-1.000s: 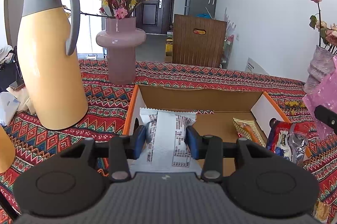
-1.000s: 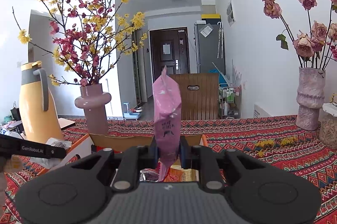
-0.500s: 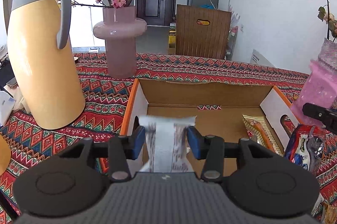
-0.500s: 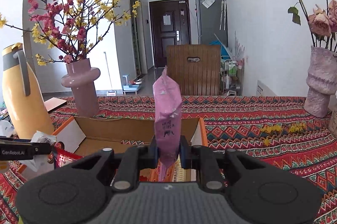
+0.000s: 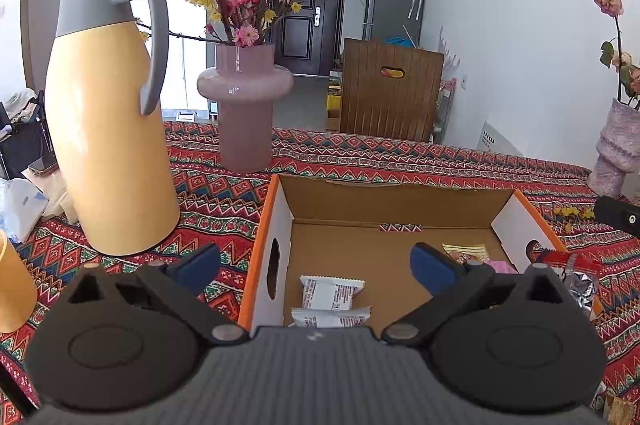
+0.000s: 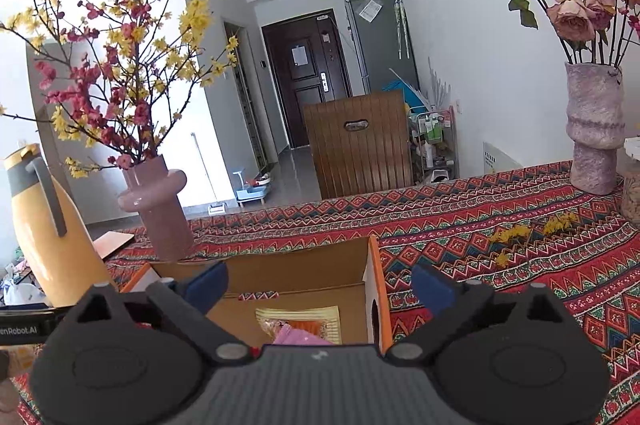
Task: Organize snacks
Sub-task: 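Grasp a red-and-silver snack bag with the right tool while the left tool returns to the pile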
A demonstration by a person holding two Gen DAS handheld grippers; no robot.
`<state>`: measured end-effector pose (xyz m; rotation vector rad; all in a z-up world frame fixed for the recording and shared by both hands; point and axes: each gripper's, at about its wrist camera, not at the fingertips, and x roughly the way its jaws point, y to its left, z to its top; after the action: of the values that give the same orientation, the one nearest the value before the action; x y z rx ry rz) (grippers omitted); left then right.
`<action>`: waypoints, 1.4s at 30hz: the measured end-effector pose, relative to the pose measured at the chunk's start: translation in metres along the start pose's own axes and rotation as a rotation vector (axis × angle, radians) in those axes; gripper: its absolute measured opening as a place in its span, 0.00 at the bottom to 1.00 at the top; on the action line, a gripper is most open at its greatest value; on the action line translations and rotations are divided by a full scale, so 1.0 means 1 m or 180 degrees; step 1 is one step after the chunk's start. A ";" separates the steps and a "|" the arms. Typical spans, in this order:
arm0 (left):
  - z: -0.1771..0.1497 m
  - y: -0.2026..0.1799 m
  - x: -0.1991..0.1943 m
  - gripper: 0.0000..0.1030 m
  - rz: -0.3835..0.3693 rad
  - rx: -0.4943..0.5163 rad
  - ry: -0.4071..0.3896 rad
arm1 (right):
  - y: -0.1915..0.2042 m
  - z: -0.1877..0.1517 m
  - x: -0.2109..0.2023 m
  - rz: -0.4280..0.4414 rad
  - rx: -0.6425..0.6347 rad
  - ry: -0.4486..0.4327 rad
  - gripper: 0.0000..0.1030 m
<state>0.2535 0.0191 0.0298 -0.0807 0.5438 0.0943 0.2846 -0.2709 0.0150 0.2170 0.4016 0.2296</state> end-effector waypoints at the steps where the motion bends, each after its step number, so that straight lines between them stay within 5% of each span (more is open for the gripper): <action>1: -0.002 0.001 -0.004 1.00 0.0003 -0.0010 -0.0010 | 0.002 0.000 -0.005 0.0011 -0.0005 -0.0025 1.00; 13: -0.027 0.019 -0.049 1.00 -0.0027 -0.0032 -0.0070 | 0.027 -0.031 -0.063 0.0144 -0.0053 -0.0102 1.00; 27: -0.078 0.044 -0.093 1.00 -0.0156 -0.0059 0.0006 | 0.045 -0.091 -0.111 0.0173 -0.0201 0.0173 1.00; 42: -0.094 0.065 -0.097 1.00 -0.0142 -0.0159 0.0079 | 0.080 -0.094 -0.079 -0.0088 -0.0447 0.0350 1.00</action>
<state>0.1151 0.0671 -0.0033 -0.1427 0.5640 0.0636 0.1614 -0.2001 -0.0207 0.0609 0.4952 0.2421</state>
